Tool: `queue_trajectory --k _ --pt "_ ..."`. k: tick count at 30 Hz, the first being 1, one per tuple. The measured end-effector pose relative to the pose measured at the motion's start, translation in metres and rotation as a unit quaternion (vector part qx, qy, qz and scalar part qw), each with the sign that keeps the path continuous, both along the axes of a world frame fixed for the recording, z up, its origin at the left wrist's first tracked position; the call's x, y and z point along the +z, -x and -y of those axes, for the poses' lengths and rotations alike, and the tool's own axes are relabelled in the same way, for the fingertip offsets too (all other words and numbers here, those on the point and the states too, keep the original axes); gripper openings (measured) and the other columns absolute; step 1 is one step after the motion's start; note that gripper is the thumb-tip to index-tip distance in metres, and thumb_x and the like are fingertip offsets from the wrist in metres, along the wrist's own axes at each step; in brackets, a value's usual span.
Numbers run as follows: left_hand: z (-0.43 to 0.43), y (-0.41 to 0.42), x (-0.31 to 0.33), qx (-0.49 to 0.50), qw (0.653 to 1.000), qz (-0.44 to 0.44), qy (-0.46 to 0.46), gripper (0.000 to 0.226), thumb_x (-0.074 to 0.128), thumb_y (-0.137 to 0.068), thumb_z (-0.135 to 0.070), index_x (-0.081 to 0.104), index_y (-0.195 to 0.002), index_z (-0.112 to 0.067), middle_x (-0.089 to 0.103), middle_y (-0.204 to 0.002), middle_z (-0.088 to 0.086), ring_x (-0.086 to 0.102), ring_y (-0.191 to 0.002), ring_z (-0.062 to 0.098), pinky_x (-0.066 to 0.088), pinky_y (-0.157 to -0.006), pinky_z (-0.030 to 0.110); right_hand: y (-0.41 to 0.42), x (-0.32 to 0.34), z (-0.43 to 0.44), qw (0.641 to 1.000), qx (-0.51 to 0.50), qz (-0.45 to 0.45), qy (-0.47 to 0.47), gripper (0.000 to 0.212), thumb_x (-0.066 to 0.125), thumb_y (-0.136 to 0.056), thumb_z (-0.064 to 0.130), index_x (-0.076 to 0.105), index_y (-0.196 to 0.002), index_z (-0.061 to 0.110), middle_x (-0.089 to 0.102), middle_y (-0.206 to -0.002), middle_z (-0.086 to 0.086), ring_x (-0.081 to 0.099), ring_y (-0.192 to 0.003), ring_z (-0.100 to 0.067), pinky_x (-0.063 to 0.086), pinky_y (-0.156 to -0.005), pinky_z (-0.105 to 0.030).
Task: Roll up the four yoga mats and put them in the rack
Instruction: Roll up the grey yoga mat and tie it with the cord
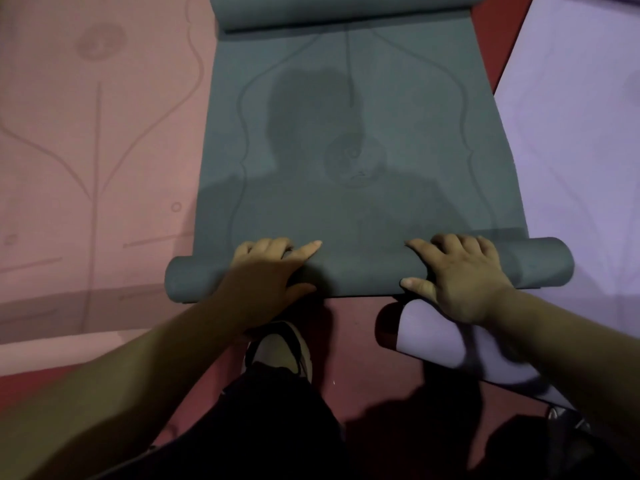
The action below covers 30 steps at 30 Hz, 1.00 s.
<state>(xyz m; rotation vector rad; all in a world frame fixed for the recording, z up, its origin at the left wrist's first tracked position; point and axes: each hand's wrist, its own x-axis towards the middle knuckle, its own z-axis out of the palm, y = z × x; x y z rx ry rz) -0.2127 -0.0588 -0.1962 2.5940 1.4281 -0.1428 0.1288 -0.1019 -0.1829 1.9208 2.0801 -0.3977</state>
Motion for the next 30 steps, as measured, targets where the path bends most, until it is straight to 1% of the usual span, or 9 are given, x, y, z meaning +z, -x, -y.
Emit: queue_trajectory --k 4,8,12,15,17,19,22,26,30 --pt "0.012 -0.002 -0.003 -0.009 0.999 -0.019 -0.034 0.072 0.042 -0.085 -0.073 0.039 -0.149 -0.042 0.060 -0.129 0.007 0.059 -0.110 0.032 0.042 -0.089 0.046 -0.002 0.000 -0.006 1.000 0.006 0.006 0.007 0.090 0.013 -0.075 0.090 0.038 -0.148 0.045 0.054 -0.133 -0.002 0.051 -0.120 -0.034 0.031 -0.112 -0.054" --pt "0.004 -0.003 -0.001 0.003 1.000 -0.012 -0.021 0.069 0.041 -0.083 -0.072 0.044 -0.146 -0.043 0.062 -0.126 0.003 0.061 -0.106 0.029 0.043 -0.084 0.042 -0.001 -0.006 0.000 0.999 0.009 -0.002 -0.035 0.085 0.021 -0.081 0.086 0.045 -0.147 0.037 0.058 -0.130 -0.011 0.053 -0.116 -0.041 0.034 -0.107 -0.062" --pt "-0.009 -0.001 0.001 0.010 1.000 -0.002 0.024 0.075 0.035 -0.081 -0.076 0.043 -0.149 -0.045 0.060 -0.122 -0.003 0.059 -0.108 0.025 0.044 -0.084 0.041 0.004 -0.009 0.005 0.998 0.002 0.003 -0.055 0.083 0.026 -0.083 0.083 0.041 -0.149 0.034 0.055 -0.136 -0.017 0.048 -0.125 -0.047 0.030 -0.107 -0.067" --pt "-0.013 -0.002 0.002 0.014 0.999 -0.002 0.033 0.078 0.029 -0.081 -0.078 0.039 -0.152 -0.046 0.059 -0.124 -0.003 0.057 -0.110 0.026 0.042 -0.087 0.043 0.003 -0.006 -0.002 1.000 -0.005 0.008 -0.025 0.086 0.021 -0.080 0.085 0.040 -0.148 0.037 0.054 -0.137 -0.013 0.047 -0.124 -0.043 0.029 -0.109 -0.065" --pt "-0.010 -0.003 0.000 0.015 1.000 -0.006 0.002 0.077 0.033 -0.082 -0.076 0.038 -0.152 -0.043 0.059 -0.126 0.002 0.057 -0.111 0.028 0.041 -0.090 0.046 0.003 -0.002 -0.008 1.000 -0.007 0.015 -0.012 0.089 0.016 -0.076 0.087 0.037 -0.149 0.039 0.052 -0.139 -0.009 0.046 -0.125 -0.040 0.027 -0.111 -0.062" --pt "-0.003 -0.002 -0.002 0.016 0.999 -0.011 -0.036 0.078 0.040 -0.082 -0.075 0.040 -0.151 -0.040 0.059 -0.129 0.006 0.058 -0.111 0.030 0.041 -0.094 0.049 0.002 0.001 -0.013 1.000 -0.007 0.025 0.010 0.094 0.007 -0.071 0.089 0.028 -0.152 0.044 0.046 -0.144 -0.004 0.042 -0.130 -0.035 0.024 -0.114 -0.058" --pt "0.003 -0.003 -0.005 0.020 0.998 -0.020 -0.053 0.078 0.045 -0.080 -0.074 0.042 -0.150 -0.039 0.060 -0.131 0.007 0.057 -0.113 0.031 0.041 -0.097 0.052 0.002 0.004 -0.017 0.999 -0.002 0.030 0.025 0.098 0.001 -0.068 0.089 0.021 -0.154 0.045 0.042 -0.148 -0.002 0.039 -0.133 -0.034 0.022 -0.115 -0.055" --pt "-0.003 -0.005 -0.002 0.030 0.999 -0.020 -0.034 0.075 0.040 -0.080 -0.075 0.047 -0.146 -0.041 0.061 -0.127 0.003 0.059 -0.110 0.029 0.040 -0.091 0.045 0.001 0.001 -0.013 1.000 -0.005 0.015 0.002 0.097 0.007 -0.073 0.088 0.026 -0.156 0.042 0.044 -0.149 -0.010 0.039 -0.134 -0.038 0.022 -0.115 -0.059" --pt "-0.011 -0.004 0.001 0.033 0.999 -0.004 -0.006 0.078 0.033 -0.080 -0.078 0.049 -0.147 -0.041 0.062 -0.125 0.001 0.059 -0.110 0.028 0.040 -0.089 0.044 0.001 -0.002 -0.008 1.000 -0.003 0.011 -0.018 0.094 0.014 -0.077 0.087 0.032 -0.154 0.037 0.047 -0.146 -0.015 0.039 -0.134 -0.042 0.023 -0.114 -0.062"
